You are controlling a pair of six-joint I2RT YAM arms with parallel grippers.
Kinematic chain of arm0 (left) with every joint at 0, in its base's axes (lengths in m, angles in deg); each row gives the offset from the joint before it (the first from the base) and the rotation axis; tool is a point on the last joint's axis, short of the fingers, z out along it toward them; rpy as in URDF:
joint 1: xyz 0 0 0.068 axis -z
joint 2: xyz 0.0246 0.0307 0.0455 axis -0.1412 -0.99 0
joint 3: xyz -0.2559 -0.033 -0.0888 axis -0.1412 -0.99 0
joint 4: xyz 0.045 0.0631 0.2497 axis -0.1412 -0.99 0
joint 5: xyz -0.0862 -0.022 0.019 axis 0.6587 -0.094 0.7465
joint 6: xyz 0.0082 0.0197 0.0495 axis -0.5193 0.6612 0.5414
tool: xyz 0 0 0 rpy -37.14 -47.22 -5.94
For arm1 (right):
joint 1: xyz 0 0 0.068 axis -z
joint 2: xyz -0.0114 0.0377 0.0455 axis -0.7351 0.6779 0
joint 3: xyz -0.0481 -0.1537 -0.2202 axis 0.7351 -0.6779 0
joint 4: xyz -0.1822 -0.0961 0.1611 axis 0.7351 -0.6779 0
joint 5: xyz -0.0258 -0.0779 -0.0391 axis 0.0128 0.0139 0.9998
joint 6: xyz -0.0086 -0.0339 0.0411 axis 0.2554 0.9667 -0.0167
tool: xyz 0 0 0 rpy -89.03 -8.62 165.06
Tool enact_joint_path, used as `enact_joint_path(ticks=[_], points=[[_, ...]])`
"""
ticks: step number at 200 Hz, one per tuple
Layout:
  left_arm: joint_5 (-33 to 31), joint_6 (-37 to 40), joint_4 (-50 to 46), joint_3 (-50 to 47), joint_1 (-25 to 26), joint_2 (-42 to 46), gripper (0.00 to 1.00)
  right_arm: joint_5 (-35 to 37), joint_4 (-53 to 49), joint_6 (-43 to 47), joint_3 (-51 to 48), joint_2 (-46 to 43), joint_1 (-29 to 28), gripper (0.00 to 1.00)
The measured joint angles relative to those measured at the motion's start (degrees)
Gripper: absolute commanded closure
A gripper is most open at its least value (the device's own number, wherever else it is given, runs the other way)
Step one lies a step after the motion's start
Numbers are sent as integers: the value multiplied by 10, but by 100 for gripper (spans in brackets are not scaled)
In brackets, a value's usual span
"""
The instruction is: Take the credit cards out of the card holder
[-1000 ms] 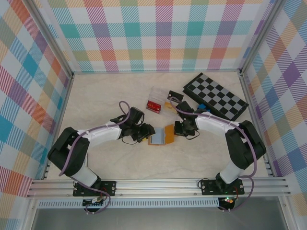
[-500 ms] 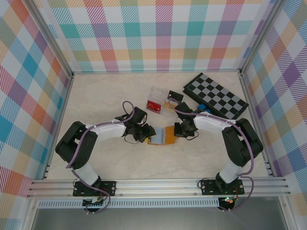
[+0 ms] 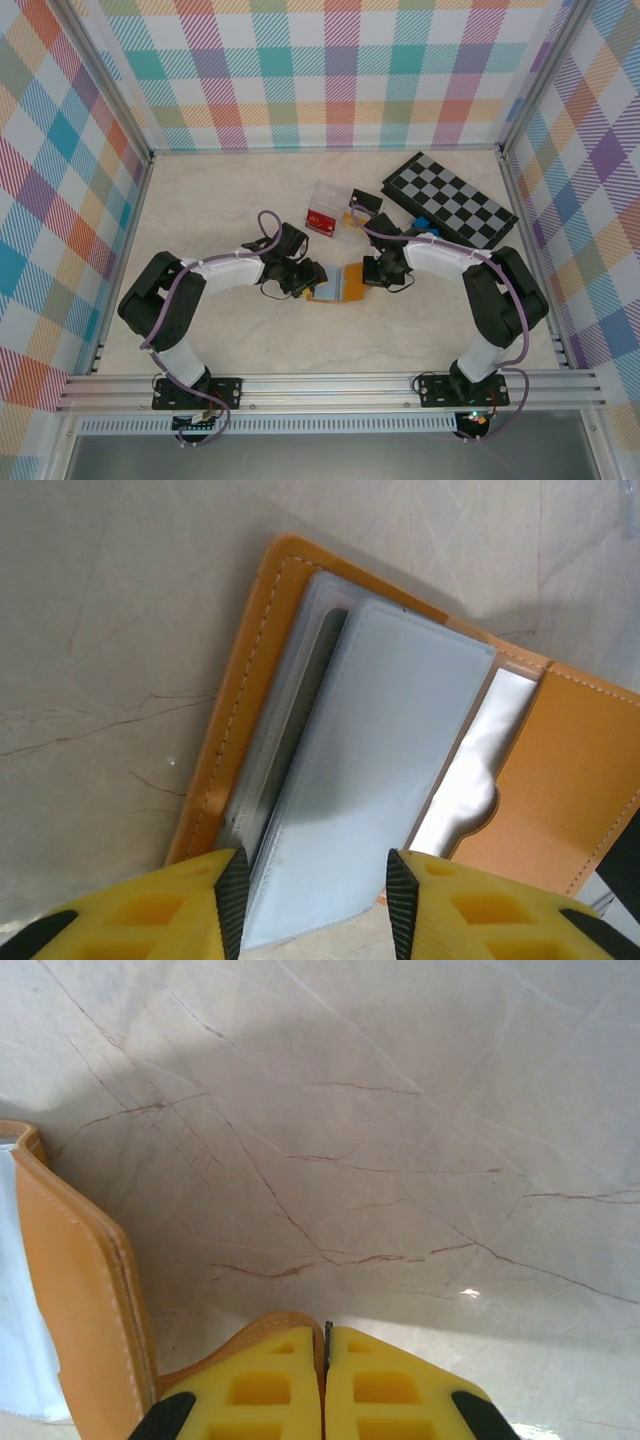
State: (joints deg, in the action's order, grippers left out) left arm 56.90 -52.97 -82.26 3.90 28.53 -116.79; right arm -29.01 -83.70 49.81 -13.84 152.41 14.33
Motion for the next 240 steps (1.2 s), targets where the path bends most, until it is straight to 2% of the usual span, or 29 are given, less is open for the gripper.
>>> enact_joint_path(ticks=[29, 69, 129, 240], points=[[-2, 0, -4, 2, 0, 0, 53, -2, 0, 0, 0, 0, 0, 94], [-1, 4, -9, 3, 0, 0, 56, -5, 0, 0, 0, 0, 0, 94], [43, 9, 8, 4, 0, -5, 64, -15, 2, 0, 0, 1, 0, 94], [91, 15, 37, 12, 0, -19, 64, -50, 13, 14, 0, 1, 0, 94]])
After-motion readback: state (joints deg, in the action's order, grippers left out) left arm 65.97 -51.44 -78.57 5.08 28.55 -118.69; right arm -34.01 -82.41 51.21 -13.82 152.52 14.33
